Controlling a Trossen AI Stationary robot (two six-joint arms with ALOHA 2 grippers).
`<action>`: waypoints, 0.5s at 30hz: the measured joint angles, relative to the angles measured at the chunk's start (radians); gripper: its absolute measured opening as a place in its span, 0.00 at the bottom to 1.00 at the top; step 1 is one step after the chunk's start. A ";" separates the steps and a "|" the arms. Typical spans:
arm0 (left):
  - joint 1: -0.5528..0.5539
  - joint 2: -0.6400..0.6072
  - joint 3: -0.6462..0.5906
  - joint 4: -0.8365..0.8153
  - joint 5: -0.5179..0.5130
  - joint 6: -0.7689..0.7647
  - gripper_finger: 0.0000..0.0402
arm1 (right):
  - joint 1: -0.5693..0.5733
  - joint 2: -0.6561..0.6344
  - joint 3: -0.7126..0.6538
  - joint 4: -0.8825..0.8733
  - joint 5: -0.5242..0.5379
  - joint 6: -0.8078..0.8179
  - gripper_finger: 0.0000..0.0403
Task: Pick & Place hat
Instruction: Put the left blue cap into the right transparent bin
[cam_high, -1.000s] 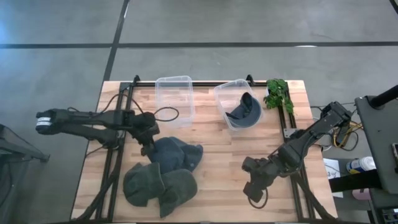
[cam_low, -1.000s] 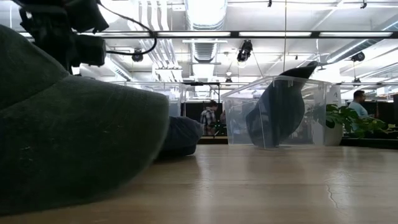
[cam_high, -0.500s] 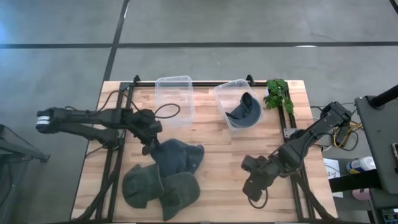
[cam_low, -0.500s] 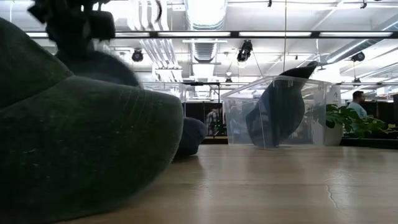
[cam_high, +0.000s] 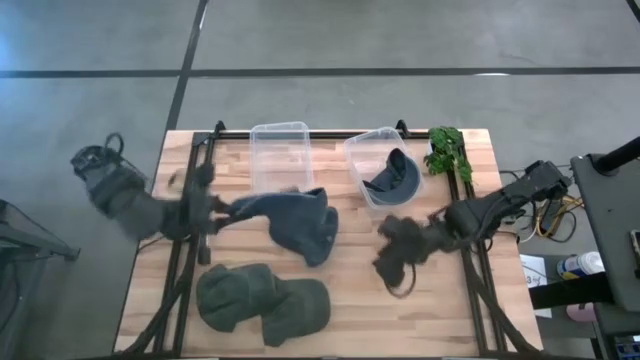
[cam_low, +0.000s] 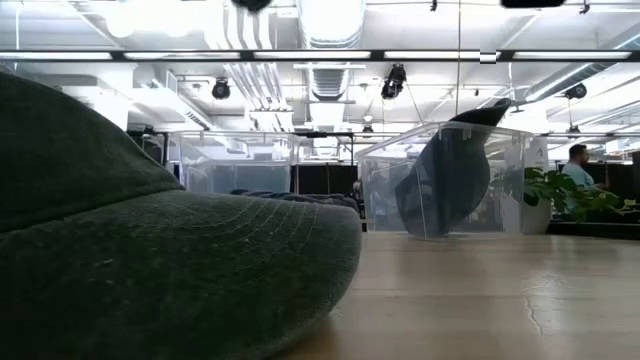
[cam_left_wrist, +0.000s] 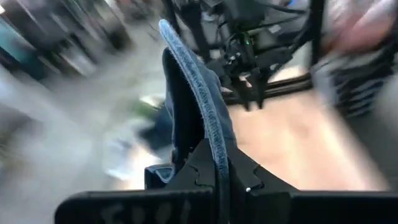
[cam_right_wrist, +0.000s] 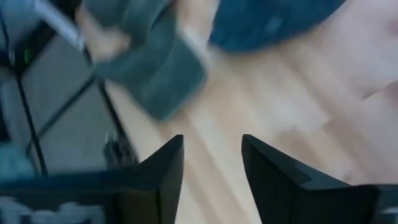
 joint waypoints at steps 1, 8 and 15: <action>-0.044 0.050 0.046 -0.031 -0.091 0.072 0.01 | -0.026 -0.016 0.000 0.000 0.011 0.008 0.35; -0.057 0.391 0.228 -0.450 -0.307 0.261 0.04 | -0.227 -0.098 -0.012 0.041 -0.003 0.072 0.25; -0.029 0.526 0.225 -0.529 -0.470 0.410 0.01 | -0.414 -0.070 -0.014 0.059 -0.077 -0.005 0.18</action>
